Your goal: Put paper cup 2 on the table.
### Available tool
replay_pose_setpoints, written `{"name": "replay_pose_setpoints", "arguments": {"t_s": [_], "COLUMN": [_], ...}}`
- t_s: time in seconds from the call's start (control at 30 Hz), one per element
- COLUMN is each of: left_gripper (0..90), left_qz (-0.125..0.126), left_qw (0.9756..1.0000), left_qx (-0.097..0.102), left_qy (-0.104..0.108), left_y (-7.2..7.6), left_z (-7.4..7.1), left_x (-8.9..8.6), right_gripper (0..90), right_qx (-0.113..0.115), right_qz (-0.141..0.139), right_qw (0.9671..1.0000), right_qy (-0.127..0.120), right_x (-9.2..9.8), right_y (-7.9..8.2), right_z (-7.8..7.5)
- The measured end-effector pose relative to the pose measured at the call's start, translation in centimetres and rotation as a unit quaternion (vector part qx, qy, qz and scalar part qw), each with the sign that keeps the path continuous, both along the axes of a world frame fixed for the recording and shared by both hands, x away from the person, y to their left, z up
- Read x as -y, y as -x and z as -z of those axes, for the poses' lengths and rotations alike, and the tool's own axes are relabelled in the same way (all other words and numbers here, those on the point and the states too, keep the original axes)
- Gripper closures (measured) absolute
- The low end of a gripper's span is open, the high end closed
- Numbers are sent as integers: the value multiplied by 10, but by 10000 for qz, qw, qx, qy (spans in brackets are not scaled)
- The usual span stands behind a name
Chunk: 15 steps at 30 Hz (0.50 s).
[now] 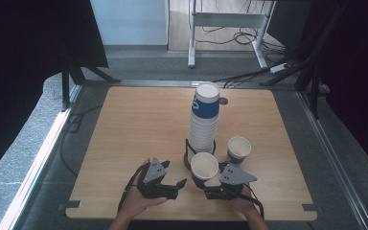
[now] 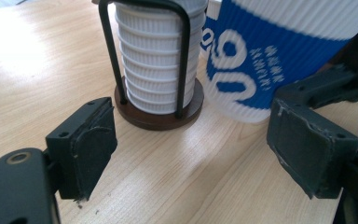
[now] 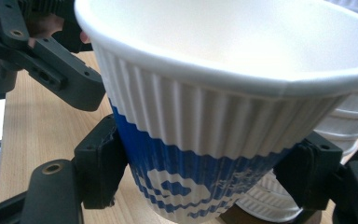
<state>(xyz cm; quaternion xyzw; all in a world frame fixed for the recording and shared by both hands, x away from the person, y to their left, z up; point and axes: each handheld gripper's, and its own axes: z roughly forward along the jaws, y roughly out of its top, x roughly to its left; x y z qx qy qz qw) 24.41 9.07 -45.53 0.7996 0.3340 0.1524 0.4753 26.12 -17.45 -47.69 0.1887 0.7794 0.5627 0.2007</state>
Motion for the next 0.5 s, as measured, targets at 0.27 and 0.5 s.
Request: {"name": "replay_pose_setpoints", "arguments": {"t_s": [0.27, 0.5], "left_gripper": [168, 174], "left_qz": [-97, -119], "left_qw": [9999, 9999], "left_qx": [47, 54], "left_qy": [17, -34], "left_y": [2, 3], "left_z": [-5, -5], "left_x": [-3, -4], "right_gripper": [253, 253], "right_qx": [103, 221], "right_qz": [55, 138], "right_qw": [9999, 9996], "right_qy": [-27, -50], "right_x": [6, 12], "right_y": [2, 3], "right_z": [-5, -11]}}
